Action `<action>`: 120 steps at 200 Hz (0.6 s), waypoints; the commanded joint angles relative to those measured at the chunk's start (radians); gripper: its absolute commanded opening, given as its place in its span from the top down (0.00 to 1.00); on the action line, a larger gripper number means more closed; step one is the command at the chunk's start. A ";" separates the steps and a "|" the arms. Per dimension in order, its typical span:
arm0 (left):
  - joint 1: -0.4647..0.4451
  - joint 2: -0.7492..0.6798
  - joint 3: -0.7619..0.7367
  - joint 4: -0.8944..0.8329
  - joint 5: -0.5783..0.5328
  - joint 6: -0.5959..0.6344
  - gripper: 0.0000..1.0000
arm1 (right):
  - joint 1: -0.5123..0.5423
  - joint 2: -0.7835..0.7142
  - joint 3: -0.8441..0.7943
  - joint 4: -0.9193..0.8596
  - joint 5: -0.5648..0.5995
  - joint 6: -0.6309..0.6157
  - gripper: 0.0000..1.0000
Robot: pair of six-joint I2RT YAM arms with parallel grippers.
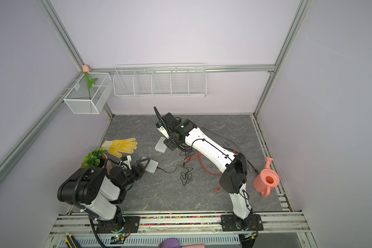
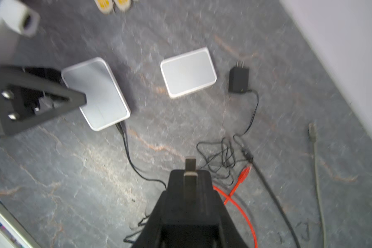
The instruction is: Insert the plug into the switch port
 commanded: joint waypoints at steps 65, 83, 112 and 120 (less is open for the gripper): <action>0.033 -0.786 0.303 -1.331 -0.263 0.324 0.01 | -0.027 0.167 0.367 -0.006 -0.120 -0.088 0.92; 0.034 -0.754 0.281 -1.293 -0.227 0.308 0.01 | -0.027 0.151 0.329 0.063 -0.187 -0.071 0.92; 0.034 -0.796 0.261 -1.272 -0.219 0.296 0.01 | -0.027 0.156 0.327 0.111 -0.257 -0.051 0.92; 0.034 -0.823 0.267 -1.287 -0.228 0.296 0.01 | -0.027 0.154 0.321 0.159 -0.279 -0.041 0.92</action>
